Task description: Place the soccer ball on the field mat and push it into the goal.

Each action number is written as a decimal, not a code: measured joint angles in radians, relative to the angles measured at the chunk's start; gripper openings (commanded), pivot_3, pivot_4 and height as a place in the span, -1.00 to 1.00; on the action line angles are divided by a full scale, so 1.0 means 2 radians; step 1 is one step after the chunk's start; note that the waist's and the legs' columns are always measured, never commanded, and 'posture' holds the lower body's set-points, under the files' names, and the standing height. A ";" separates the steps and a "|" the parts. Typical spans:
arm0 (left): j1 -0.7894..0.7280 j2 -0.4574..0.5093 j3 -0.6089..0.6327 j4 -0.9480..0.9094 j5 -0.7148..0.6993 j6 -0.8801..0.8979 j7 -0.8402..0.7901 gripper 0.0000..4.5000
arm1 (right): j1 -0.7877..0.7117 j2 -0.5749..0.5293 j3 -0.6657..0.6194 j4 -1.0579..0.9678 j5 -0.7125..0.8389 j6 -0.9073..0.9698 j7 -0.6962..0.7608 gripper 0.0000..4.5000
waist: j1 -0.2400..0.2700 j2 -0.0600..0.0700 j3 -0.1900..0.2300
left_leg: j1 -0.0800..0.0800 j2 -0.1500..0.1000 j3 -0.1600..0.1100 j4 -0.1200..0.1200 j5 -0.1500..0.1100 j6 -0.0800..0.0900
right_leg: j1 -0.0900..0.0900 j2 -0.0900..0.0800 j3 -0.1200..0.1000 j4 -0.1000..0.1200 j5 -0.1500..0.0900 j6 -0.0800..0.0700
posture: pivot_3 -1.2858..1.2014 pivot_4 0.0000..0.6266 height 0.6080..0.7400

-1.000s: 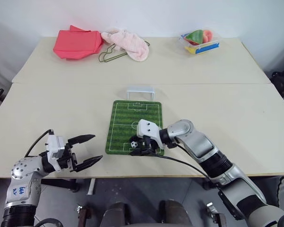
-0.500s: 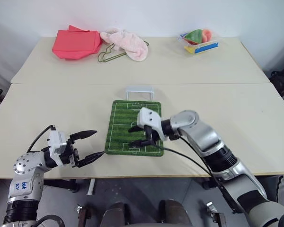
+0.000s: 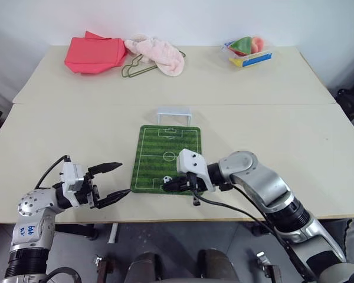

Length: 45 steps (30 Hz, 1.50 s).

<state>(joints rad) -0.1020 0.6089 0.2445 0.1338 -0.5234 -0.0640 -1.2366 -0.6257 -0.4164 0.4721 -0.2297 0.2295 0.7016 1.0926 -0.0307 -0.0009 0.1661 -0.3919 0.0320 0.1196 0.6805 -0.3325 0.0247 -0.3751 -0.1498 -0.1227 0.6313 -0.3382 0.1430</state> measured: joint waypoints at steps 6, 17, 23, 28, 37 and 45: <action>0.001 0.000 0.000 0.000 0.000 0.002 0.000 1.00 | -0.001 0.022 0.011 0.049 -0.014 -0.012 -0.023 -0.99 | 0.000 0.000 0.000 | 0.000 0.000 0.000 0.000 0.000 0.000 | 0.000 0.000 0.000 0.000 0.000 0.000 | 0.03 -0.52 1.00; -0.029 0.009 0.000 0.020 0.005 0.005 0.001 1.00 | -0.143 0.046 -0.096 0.242 -0.035 -0.104 -0.102 -0.99 | -0.001 0.000 0.001 | 0.000 0.000 0.000 0.000 0.000 0.000 | 0.000 0.000 0.000 0.000 0.000 0.000 | 0.03 -0.52 1.00; -0.054 0.011 -0.001 0.042 0.010 -0.002 0.000 1.00 | -0.175 0.030 -0.143 0.237 -0.019 -0.111 -0.095 -0.99 | -0.002 -0.001 0.001 | 0.000 0.000 -0.001 -0.002 0.000 0.000 | 0.000 0.000 -0.002 0.001 0.000 0.000 | 0.03 -0.52 1.00; -0.057 0.010 -0.001 0.055 0.010 -0.008 -0.002 1.00 | -0.142 0.000 -0.154 0.227 -0.018 -0.109 -0.091 -0.99 | -0.002 -0.001 0.001 | 0.000 0.000 -0.001 -0.002 0.000 0.000 | 0.000 0.000 -0.002 0.000 0.000 0.000 | 0.03 -0.52 1.00; -0.066 0.010 0.038 0.093 0.006 -0.023 0.025 1.00 | -0.028 -0.103 -0.187 0.225 0.021 -0.146 0.025 0.00 | 0.000 -0.001 0.002 | 0.000 0.000 0.001 -0.001 0.000 0.000 | 0.000 0.000 -0.002 -0.001 0.000 0.000 | 0.03 -0.52 1.00; -0.056 0.018 0.096 0.102 -0.013 -0.012 0.057 1.00 | -0.006 -0.146 -0.269 0.355 0.046 -0.282 0.093 0.99 | -0.001 -0.001 0.002 | 0.000 0.000 0.001 0.000 0.000 0.000 | 0.001 0.000 -0.002 -0.001 0.000 0.000 | 0.03 -0.52 1.00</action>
<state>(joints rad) -0.2139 0.6441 0.4358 0.3376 -0.5500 -0.0878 -1.1223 -0.6369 -0.7082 -0.0656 0.4802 0.3220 0.1371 1.2789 -0.0318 -0.0039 0.1701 -0.3916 0.0328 0.1208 0.6799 -0.3330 0.0247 -0.3739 -0.1507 -0.1265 0.6292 -0.3382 0.1431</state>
